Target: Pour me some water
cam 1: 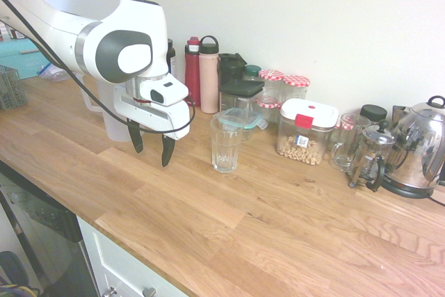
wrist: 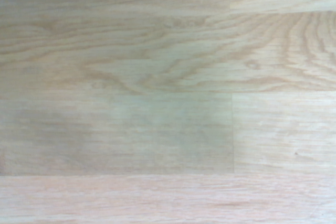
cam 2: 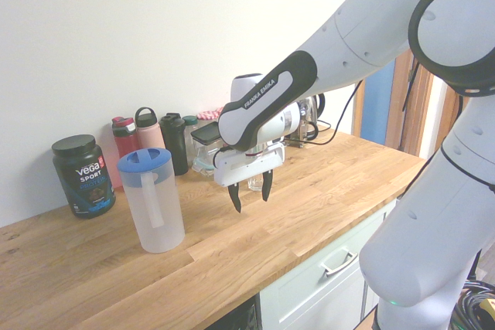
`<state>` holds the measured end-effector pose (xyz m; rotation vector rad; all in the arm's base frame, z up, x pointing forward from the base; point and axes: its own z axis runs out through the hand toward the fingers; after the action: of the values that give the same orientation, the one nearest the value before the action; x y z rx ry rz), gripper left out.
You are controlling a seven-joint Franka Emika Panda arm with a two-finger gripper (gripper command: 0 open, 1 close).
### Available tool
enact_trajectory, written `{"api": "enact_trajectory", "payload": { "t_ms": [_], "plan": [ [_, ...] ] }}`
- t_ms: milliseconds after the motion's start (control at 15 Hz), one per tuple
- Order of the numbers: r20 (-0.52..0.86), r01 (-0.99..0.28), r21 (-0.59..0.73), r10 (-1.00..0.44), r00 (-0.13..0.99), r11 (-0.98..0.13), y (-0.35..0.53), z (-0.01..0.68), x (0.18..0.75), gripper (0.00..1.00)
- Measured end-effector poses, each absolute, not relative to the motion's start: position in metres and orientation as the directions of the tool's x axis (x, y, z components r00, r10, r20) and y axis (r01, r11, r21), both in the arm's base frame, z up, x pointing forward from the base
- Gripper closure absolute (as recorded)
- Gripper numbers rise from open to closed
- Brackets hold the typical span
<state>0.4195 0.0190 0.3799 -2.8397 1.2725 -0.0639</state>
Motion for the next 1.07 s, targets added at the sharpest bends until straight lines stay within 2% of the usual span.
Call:
{"api": "enact_trajectory", "payload": {
  "t_ms": [400,800,1067],
  "plan": [
    [0.057,-0.765,-0.026,-0.765,0.641,-0.643,0.044,0.396,0.398,0.00],
    [0.153,-0.835,-0.070,-0.833,0.532,-0.546,0.172,0.446,0.331,0.00],
    [0.176,-0.850,-0.126,-0.855,0.487,-0.511,0.231,0.458,0.333,0.00]
  ]
}}
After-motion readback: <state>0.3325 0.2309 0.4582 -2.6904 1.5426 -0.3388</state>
